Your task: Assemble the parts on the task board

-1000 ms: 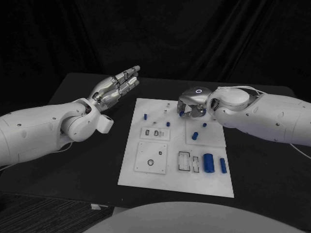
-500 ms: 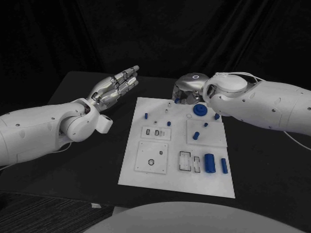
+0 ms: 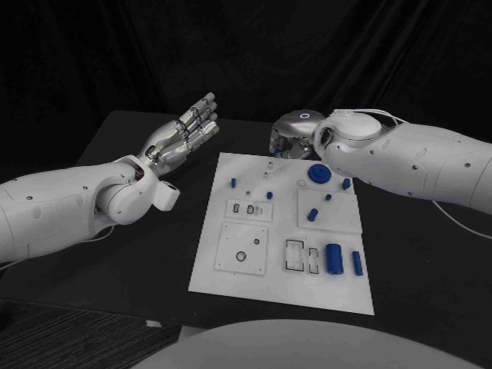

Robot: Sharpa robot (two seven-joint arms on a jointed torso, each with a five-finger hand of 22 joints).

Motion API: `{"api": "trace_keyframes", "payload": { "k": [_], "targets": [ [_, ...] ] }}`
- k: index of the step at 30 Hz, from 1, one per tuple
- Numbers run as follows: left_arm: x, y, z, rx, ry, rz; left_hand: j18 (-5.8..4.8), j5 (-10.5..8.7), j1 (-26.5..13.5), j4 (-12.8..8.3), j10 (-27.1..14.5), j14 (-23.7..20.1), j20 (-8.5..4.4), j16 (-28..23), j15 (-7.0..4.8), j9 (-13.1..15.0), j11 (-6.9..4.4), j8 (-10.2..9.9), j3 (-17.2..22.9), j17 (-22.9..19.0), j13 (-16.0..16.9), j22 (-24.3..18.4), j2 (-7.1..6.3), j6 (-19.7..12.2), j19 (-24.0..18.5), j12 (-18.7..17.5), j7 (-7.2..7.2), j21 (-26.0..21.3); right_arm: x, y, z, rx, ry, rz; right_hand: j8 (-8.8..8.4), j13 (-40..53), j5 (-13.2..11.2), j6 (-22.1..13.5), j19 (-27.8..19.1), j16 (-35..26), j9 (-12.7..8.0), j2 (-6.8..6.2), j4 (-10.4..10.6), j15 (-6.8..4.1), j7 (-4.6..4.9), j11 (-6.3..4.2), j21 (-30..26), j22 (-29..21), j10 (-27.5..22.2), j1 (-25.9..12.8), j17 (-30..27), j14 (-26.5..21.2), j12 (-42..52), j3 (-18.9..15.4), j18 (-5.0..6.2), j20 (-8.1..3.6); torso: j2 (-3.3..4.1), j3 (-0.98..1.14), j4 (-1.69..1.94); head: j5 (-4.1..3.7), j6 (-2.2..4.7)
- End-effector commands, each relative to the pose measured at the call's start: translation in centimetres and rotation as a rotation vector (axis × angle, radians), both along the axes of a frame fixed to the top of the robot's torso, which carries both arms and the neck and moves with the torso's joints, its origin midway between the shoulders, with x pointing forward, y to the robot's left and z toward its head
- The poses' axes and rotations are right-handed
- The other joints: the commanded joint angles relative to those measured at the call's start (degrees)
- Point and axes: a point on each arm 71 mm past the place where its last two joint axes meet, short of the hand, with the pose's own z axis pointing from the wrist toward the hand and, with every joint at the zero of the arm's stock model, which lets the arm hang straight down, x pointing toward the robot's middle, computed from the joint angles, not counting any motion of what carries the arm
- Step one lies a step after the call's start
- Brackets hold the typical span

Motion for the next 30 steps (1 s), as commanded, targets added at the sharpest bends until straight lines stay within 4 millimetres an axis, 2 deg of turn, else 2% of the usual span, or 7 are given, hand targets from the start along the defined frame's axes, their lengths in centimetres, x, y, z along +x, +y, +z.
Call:
{"api": "trace_keyframes", "payload": {
  "k": [1,4,10,12,17,21,30],
  "targets": [
    [-0.1,-0.2,0.2,-0.015,-0.023,0.000,0.09,0.35,0.4,0.1,0.1,0.0,0.09,-0.2,0.35,0.0,0.60,-0.1,0.0,-0.1,-0.1,-0.1,0.21,0.3,0.0,-0.4,-0.35,-0.2,0.2,-0.1,-0.1,0.004,-0.005,-0.023,-0.28,0.0,-0.2,-0.3,-0.1,-0.2,-0.1,-0.24,0.1,-0.18,0.00,-1.00,-0.2,0.0,0.6,-0.1,0.0,0.0,-0.1,-0.1,0.02,0.04,0.00,-0.03,0.09,0.00,-0.01],
    [-0.1,-0.2,0.2,-0.015,-0.020,-0.003,0.16,0.38,0.5,0.1,0.1,0.0,0.12,-0.2,0.29,0.1,0.97,0.0,0.0,-0.1,-0.1,-0.1,0.21,0.7,0.0,-0.4,0.51,-0.2,0.3,0.0,-0.2,0.001,-0.002,-0.026,-0.31,0.0,-0.3,-0.3,-0.1,-0.3,-0.1,-0.26,0.2,-0.17,0.00,-0.99,-0.2,0.0,0.6,-0.2,0.0,-0.1,-0.1,-0.1,0.02,0.05,-0.01,0.00,0.01,0.23,-0.01],
    [-0.1,-0.3,0.2,-0.015,-0.017,-0.007,0.27,0.45,0.5,0.1,0.1,0.0,0.16,-0.2,0.24,0.2,1.19,0.1,0.0,-0.1,-0.1,-0.1,0.24,1.3,0.0,-0.4,1.91,-0.2,0.2,0.0,-0.5,-0.003,0.007,-0.027,-0.33,0.0,-0.3,-0.4,-0.1,-0.3,-0.1,-0.27,0.2,-0.16,-0.01,-1.00,-0.3,-0.1,0.6,-0.2,0.0,-0.1,-0.1,-0.1,0.03,0.05,-0.04,-0.04,-0.07,0.07,-0.01],
    [-0.1,-0.4,0.1,-0.015,-0.018,-0.008,0.32,0.53,0.6,0.0,0.1,0.0,0.18,-0.2,0.21,0.3,1.03,0.1,0.1,-0.1,-0.1,-0.1,0.24,1.5,0.0,-0.4,2.82,-0.2,0.2,0.0,-0.6,-0.006,0.010,-0.030,-0.33,0.0,-0.3,-0.4,-0.1,-0.3,-0.1,-0.27,0.2,-0.16,-0.01,-1.00,-0.3,-0.1,0.6,-0.2,0.0,-0.1,-0.1,-0.1,0.03,0.05,-0.03,-0.04,-0.09,0.03,-0.01],
    [0.0,-0.6,0.1,-0.016,-0.016,-0.014,0.35,0.87,0.7,-0.1,0.1,0.0,0.21,-0.2,0.23,0.3,0.94,0.1,0.1,-0.1,-0.1,-0.1,0.26,1.6,0.0,-0.4,2.98,-0.2,0.2,0.0,-0.8,-0.009,0.016,-0.035,-0.45,0.0,-0.4,-0.5,0.0,0.0,-0.1,-0.40,0.2,-0.15,-0.02,-0.97,0.0,0.2,0.4,-0.3,0.4,0.0,-0.1,-0.1,-0.05,0.06,0.00,0.01,0.10,-0.22,-0.01],
    [0.0,-0.7,0.1,-0.016,-0.013,-0.018,0.41,2.43,1.5,-0.9,0.1,0.0,0.28,-0.2,0.23,0.4,0.18,0.3,0.5,-0.1,-0.1,-0.1,-0.03,2.3,0.0,-0.4,4.79,-0.2,0.2,0.0,-1.0,-0.011,0.019,-0.039,-0.50,0.0,-0.4,-0.5,0.0,0.1,-0.2,-0.44,0.3,-0.15,-0.06,-0.99,0.1,0.2,0.3,-0.3,0.5,0.0,-0.1,-0.1,-0.06,0.06,0.01,-0.01,-0.05,-0.32,-0.01],
    [0.1,-0.8,0.1,-0.017,-0.012,-0.021,0.46,2.79,1.7,-1.1,0.1,0.0,0.31,-0.2,0.21,0.5,0.04,0.4,0.6,-0.1,-0.1,-0.1,-0.04,2.8,0.0,-0.4,5.59,-0.2,0.2,0.3,-1.5,-0.011,0.023,-0.044,-0.58,0.0,-0.6,-0.6,0.1,0.2,-0.2,-0.47,0.4,-0.14,-0.07,-0.98,0.2,0.3,0.2,-0.5,0.7,0.1,0.0,-0.1,-0.09,0.07,0.00,0.01,0.01,-0.10,-0.01]
  ]
}}
